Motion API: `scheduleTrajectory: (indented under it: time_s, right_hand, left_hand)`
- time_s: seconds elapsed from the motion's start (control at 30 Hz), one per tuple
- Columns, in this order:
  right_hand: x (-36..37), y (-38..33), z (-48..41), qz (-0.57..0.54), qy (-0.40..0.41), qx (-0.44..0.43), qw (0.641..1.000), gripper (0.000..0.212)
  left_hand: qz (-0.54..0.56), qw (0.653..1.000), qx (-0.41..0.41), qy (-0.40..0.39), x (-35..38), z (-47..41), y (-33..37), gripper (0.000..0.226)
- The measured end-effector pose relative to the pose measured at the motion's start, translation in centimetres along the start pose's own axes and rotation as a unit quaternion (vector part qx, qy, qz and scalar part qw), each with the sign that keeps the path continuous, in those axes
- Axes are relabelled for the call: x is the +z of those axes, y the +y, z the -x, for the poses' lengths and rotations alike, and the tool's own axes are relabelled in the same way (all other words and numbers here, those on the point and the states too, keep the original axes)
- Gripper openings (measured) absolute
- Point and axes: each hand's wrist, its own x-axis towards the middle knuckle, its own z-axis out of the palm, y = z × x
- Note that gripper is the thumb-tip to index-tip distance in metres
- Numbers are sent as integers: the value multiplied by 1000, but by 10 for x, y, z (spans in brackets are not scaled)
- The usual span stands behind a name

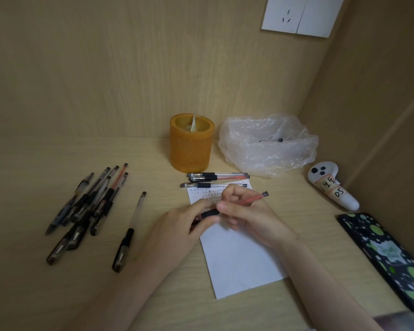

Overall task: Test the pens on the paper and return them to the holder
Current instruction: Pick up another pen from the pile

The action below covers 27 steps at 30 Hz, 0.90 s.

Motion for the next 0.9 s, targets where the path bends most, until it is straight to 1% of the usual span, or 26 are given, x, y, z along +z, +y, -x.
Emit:
scheduleTrajectory:
  time_s: [0.07, 0.13, 0.17, 0.2, 0.27, 0.33, 0.4, 0.43, 0.5, 0.57, 0.63, 0.73, 0.83, 0.9]
  right_hand:
    - [3, -1, -2, -14, 37, 13, 999, 19]
    - [2, -8, -3, -90, 129, -3, 988, 7]
    - [-3, -12, -2, -125, 177, -18, 976, 10]
    - [-11, -16, -1, -135, 215, -29, 967, 19]
    - [-23, -20, 2, -88, 259, -25, 961, 37]
    - [-28, -18, 3, -38, 276, 1, 960, 44]
    - [-24, -14, 3, 8, 306, 30, 952, 46]
    - [-22, -12, 2, 54, 329, 38, 942, 43]
    - [-21, -8, 2, 155, 370, 27, 915, 38]
    - [-23, -5, 0, 210, 394, 15, 895, 41]
    - [-24, -2, -2, 232, 406, 13, 884, 44]
    - [-25, 4, -2, 243, 426, 9, 871, 44]
    - [-26, 8, -1, 262, 436, 0, 861, 31]
    - [-25, 9, 0, 268, 436, -4, 859, 27]
  left_hand:
    - [-8, 1000, -17, -3, 1, 0, 0, 32]
    - [-30, 999, -34, -2, -1, 0, -2, 38]
    - [-48, 998, -38, -7, -1, 0, -3, 43]
    - [-62, 997, -42, -12, -2, 0, -4, 46]
    - [-81, 995, -48, -20, -1, 1, -5, 45]
    - [-103, 993, -51, -20, -2, 1, -6, 47]
    - [-112, 992, -62, -16, -2, 1, -5, 50]
    - [-116, 991, -67, -16, -2, 2, -5, 51]
    - [-130, 989, -71, -21, -3, 2, -2, 52]
    - [-137, 988, -72, -28, -3, 2, -1, 50]
    - [-133, 988, -76, -31, -2, 2, -1, 48]
    - [-128, 988, -80, -36, -1, 1, -2, 47]
    - [-129, 987, -83, -40, -2, 1, -3, 48]
    - [-128, 987, -86, -43, -2, 1, -2, 48]
